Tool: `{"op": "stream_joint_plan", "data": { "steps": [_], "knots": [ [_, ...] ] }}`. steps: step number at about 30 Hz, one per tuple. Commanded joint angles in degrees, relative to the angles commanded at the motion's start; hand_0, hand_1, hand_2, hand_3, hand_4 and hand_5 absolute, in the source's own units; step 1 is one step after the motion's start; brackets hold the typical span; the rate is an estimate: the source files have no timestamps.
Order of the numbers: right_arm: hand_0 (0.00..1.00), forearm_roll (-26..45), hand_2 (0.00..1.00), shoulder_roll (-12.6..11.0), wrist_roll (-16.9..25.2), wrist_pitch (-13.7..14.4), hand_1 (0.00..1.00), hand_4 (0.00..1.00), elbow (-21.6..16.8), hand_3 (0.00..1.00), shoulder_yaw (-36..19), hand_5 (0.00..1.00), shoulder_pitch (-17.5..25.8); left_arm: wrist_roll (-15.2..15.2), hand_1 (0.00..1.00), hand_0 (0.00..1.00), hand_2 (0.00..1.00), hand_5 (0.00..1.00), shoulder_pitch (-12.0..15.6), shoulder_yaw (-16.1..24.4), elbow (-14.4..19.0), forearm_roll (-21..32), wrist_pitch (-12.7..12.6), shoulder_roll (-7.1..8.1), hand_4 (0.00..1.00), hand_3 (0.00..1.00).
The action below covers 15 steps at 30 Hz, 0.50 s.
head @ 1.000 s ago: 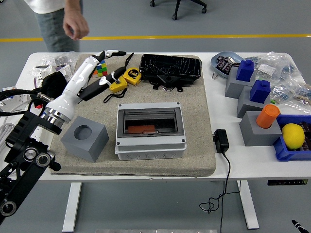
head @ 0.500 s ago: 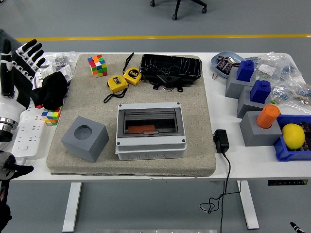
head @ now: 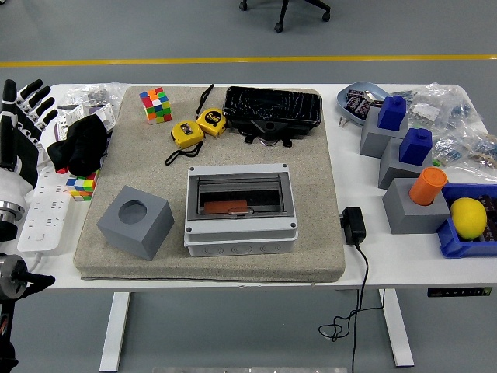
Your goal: Fetch the battery,place it into the box,close the lid of the box
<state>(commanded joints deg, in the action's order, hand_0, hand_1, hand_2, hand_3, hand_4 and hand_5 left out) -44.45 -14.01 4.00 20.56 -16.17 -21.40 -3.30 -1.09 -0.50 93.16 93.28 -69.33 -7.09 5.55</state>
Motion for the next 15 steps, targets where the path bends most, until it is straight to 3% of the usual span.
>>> {"op": "stream_joint_plan", "data": {
  "steps": [5, 15],
  "knots": [
    [0.817, -0.98, 0.796, -0.02, -0.55, -0.43, 0.806, 0.998, -0.52, 0.831, -0.94, 0.998, 0.17, 0.62, 0.852, 0.830, 0.811, 0.884, -0.13, 0.28, -0.29, -3.11, 0.64, 0.46, 0.998, 0.776],
    [0.821, -1.50, 0.794, 0.52, -1.19, -0.78, 0.808, 0.998, -0.51, 0.823, -1.56, 0.998, 0.61, 0.61, 0.857, 0.829, 0.811, 0.887, -0.16, 1.06, -0.61, -3.10, 0.20, 0.67, 0.998, 0.771]
  ]
}}
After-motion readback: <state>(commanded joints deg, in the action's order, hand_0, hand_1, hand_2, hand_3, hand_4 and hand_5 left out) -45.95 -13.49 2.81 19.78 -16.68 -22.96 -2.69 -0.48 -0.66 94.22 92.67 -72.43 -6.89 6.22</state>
